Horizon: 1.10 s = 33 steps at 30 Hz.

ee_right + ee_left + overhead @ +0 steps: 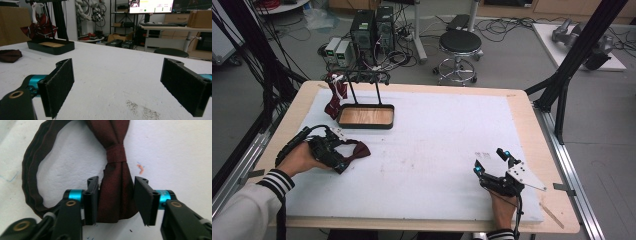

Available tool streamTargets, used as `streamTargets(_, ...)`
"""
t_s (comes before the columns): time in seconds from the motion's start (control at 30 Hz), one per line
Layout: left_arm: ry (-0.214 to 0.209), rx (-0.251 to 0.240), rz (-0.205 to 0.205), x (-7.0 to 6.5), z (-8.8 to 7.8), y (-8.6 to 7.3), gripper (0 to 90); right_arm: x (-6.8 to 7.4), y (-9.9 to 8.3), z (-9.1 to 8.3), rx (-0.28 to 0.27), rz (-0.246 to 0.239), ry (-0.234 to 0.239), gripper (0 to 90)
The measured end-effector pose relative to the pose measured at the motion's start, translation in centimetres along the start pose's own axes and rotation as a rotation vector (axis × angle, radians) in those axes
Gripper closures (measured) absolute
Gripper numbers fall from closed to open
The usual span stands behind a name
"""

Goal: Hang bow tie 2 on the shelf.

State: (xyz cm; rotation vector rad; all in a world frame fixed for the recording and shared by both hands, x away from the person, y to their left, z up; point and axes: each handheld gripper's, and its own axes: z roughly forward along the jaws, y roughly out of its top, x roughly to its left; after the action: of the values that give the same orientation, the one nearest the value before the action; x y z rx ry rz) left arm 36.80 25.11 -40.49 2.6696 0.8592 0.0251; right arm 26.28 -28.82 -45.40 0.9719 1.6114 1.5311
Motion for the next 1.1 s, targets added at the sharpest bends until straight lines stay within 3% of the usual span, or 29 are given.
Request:
streamTargets(0.17,-0.011,-0.031,-0.030,-0.1,-0.1,0.0,72.3,0.0,0.0,0.0,0.001,0.001,0.001,10.9)
streamTargets(0.23,-0.008,-0.018,-0.009,0.0,-0.3,0.0,73.7,0.0,0.0,0.0,0.000,0.002,0.001,10.9)
streamTargets(0.53,0.009,-0.040,-0.010,-0.1,-0.6,-0.1,76.1,0.0,0.0,0.0,0.001,0.001,0.001,10.9)
streamTargets(0.7,0.049,-0.129,-0.022,-0.3,-1.4,-0.3,77.5,0.0,0.0,0.0,0.000,0.001,0.001,10.9)
streamTargets(0.8,0.073,-0.137,-0.013,-0.3,-1.7,-0.4,77.8,0.0,0.0,0.0,0.001,0.001,0.001,10.9)
streamTargets(1.0,0.102,-0.198,-0.023,-0.3,-2.3,-0.5,77.9,0.0,0.0,0.0,0.001,-0.001,0.001,10.9)
streamTargets(1.1,0.127,-0.257,-0.025,-0.4,-2.8,-0.6,78.0,0.0,0.0,0.0,0.000,-0.002,0.001,10.9)
